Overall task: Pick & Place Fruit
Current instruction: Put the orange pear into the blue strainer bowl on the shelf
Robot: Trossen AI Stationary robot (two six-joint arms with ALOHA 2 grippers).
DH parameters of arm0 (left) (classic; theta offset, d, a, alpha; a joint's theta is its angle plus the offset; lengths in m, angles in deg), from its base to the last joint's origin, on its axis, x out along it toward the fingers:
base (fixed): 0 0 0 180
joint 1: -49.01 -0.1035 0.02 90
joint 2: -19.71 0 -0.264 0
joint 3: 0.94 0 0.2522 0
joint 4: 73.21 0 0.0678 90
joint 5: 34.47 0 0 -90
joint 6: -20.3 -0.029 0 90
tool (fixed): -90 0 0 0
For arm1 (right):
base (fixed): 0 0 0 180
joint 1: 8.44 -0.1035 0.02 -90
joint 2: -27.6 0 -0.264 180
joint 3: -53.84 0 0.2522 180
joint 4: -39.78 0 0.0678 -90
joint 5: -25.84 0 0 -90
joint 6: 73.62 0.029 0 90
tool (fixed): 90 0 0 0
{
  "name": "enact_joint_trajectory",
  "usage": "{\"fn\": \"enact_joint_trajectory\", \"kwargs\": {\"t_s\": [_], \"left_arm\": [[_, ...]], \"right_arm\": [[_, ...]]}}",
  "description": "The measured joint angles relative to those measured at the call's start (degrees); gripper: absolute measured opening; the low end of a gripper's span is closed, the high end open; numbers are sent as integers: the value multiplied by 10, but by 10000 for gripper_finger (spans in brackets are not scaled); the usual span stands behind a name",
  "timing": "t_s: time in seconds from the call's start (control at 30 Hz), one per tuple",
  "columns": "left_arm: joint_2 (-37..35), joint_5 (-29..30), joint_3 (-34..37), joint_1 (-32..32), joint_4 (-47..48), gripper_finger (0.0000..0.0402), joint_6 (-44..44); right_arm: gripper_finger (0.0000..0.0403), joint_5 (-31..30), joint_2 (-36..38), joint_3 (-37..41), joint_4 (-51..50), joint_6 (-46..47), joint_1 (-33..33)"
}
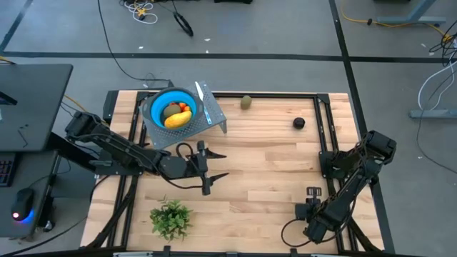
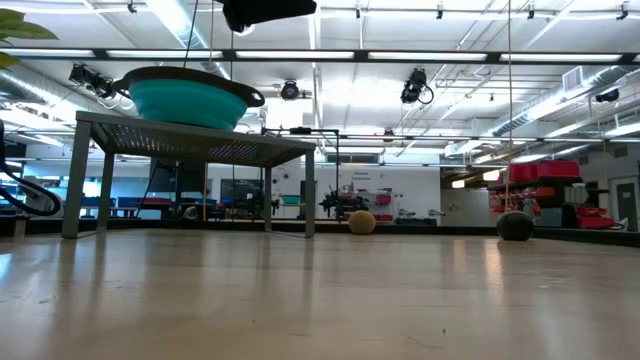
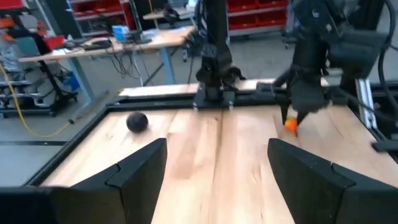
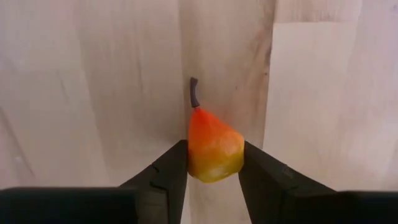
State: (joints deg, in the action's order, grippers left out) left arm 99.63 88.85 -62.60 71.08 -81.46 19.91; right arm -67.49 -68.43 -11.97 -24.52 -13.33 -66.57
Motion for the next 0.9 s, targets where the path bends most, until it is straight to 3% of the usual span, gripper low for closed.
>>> {"fn": "enact_joint_trajectory", "kwargs": {"t_s": [0.17,0.4,0.47,0.73,0.9], "left_arm": [[0,-44,0,11,25,285,-22],[0,-56,0,52,2,285,-153],[0,-49,0,67,0,284,-216],[0,-12,0,131,25,279,-445],[38,17,0,154,33,279,-500]], "right_arm": [[132,-54,0,-32,2,2,9],[131,-255,0,-77,37,-14,51],[131,-281,0,-82,68,-33,77],[136,-217,0,-83,272,-209,203],[137,-113,0,-83,426,-330,277]]}}
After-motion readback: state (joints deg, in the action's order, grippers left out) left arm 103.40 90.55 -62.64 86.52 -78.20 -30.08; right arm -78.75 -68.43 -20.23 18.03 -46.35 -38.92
